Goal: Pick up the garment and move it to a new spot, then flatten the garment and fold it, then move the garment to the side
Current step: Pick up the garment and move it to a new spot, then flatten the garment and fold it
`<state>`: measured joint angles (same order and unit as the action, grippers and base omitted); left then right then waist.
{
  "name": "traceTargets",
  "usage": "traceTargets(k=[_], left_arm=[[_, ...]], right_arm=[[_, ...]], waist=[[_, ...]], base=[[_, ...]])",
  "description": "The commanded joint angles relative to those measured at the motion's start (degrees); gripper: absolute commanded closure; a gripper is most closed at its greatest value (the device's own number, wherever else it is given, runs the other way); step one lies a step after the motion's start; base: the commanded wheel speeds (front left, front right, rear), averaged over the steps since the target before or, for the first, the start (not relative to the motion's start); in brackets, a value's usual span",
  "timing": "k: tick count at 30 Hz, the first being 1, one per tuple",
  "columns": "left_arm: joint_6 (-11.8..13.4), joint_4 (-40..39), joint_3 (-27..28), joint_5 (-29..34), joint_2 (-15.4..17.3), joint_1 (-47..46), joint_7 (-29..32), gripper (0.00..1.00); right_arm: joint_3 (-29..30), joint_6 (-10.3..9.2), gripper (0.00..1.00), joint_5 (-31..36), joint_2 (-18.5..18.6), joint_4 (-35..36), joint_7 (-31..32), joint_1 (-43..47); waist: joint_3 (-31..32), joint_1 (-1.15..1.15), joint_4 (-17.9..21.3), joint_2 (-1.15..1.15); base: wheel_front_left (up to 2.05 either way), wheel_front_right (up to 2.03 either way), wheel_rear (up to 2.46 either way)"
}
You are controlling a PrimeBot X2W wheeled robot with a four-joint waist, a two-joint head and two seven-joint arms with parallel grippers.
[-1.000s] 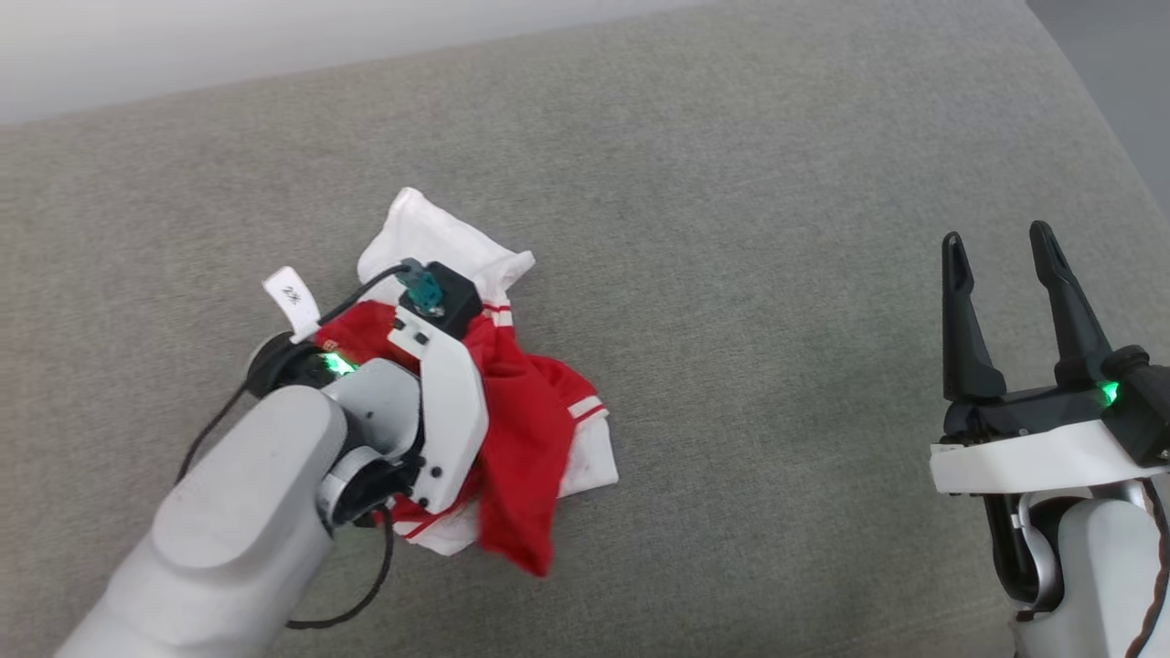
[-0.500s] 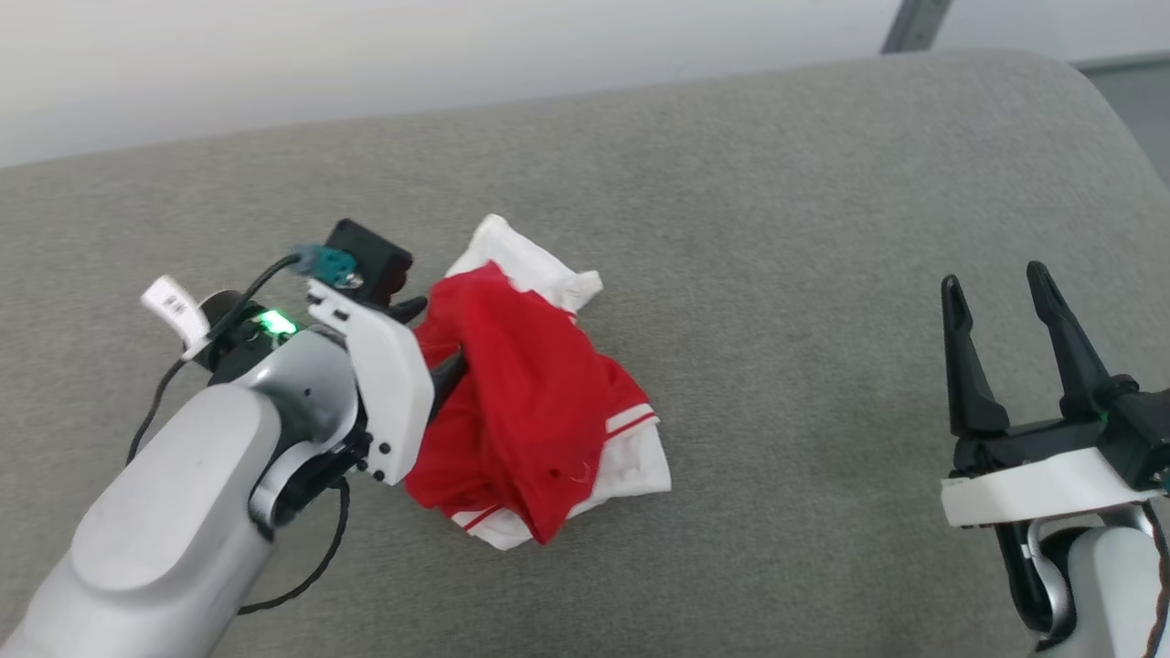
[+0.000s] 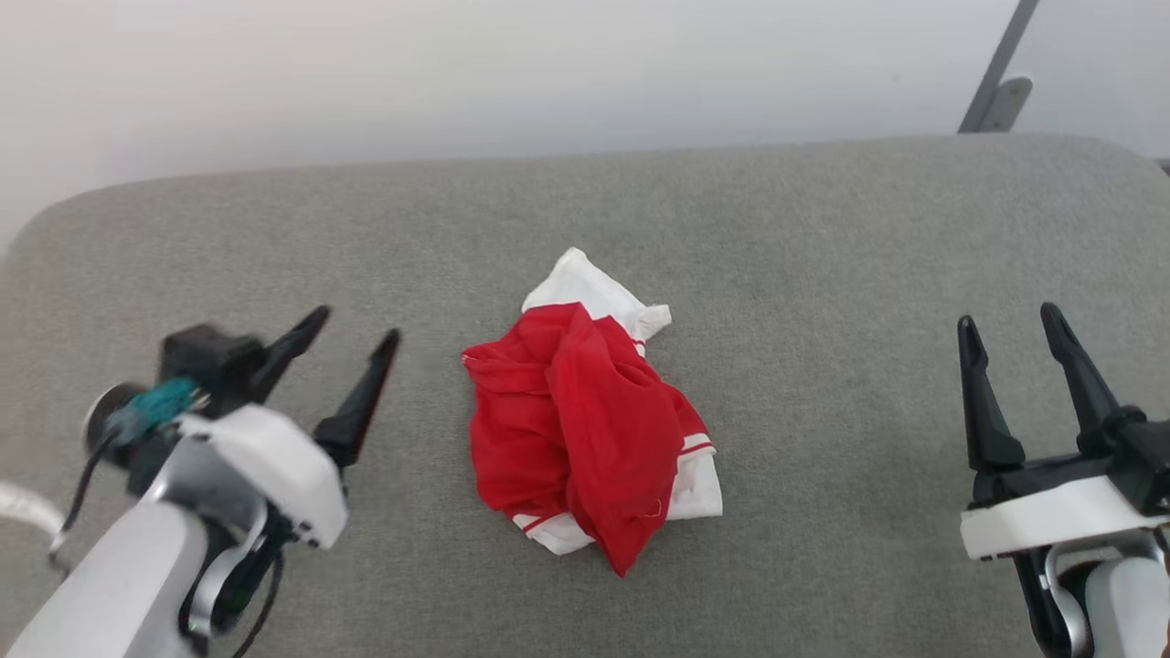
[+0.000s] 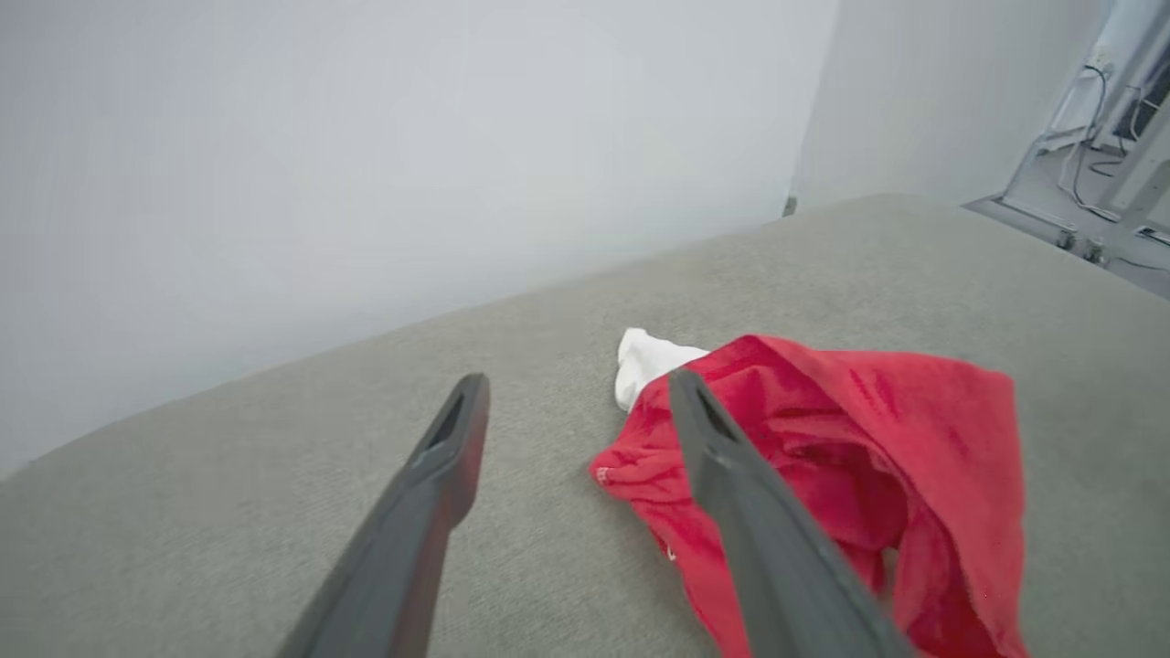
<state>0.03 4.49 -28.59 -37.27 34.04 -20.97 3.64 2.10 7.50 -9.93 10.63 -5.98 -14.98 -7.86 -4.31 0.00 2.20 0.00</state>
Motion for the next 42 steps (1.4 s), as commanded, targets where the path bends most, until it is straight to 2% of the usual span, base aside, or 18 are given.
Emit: traceTargets(k=[1, 8, 15, 24, 33, 37, 42], left_arm=[[0.5, -0.5, 0.9, 0.1, 0.2, 2.2, -2.2, 0.00], [4.0, 0.0, 5.8, -2.1, 0.4, 10.9, -11.8, 0.00], [5.8, 0.1, 10.7, -4.8, 1.1, 18.1, -16.7, 0.00], [5.4, -1.1, 14.8, -4.9, 1.0, 22.8, -18.5, 0.00], [4.5, -2.0, 16.6, -4.4, -0.1, 23.3, -18.8, 0.00], [4.3, -2.4, 16.5, -3.8, -0.8, 22.7, -18.9, 0.00], [3.8, -2.3, 16.0, -3.0, -2.0, 21.8, -18.9, 0.00]], right_arm=[[0.3, -0.01, 0.00, 0.0, -0.1, -0.4, -0.2, 0.6], [0.9, -0.01, 0.00, -0.5, -0.1, -1.0, -0.2, 2.1], [1.8, -0.01, 0.00, 0.0, -0.8, -0.7, -0.2, 3.3], [2.5, -0.02, 0.00, -0.6, -1.7, -0.9, -0.2, 4.5], [-0.5, -0.01, 0.00, -3.2, -1.4, -1.6, 0.7, 4.8], [-4.2, -0.01, 0.00, -5.4, -0.4, -3.0, 4.6, 4.6], [-10.4, -0.01, 0.00, -8.1, 2.2, -4.8, 13.7, 3.4]], waist=[[0.8, 0.00, -0.7, 0.00], [2.1, 0.00, -1.5, 0.00], [2.4, 0.00, -1.8, 0.00], [2.5, 0.00, -2.1, 0.00], [1.8, 0.00, -3.6, 0.00], [0.9, 0.00, -5.2, 0.00], [-0.7, 0.00, -7.6, 0.00]], base=[[0.00, 0.00, 0.00], [0.00, 0.00, 0.00], [0.00, 0.00, 0.00], [0.00, 0.00, 0.00], [0.00, 0.00, 0.00], [0.00, 0.00, 0.00], [0.00, 0.00, 0.00]])
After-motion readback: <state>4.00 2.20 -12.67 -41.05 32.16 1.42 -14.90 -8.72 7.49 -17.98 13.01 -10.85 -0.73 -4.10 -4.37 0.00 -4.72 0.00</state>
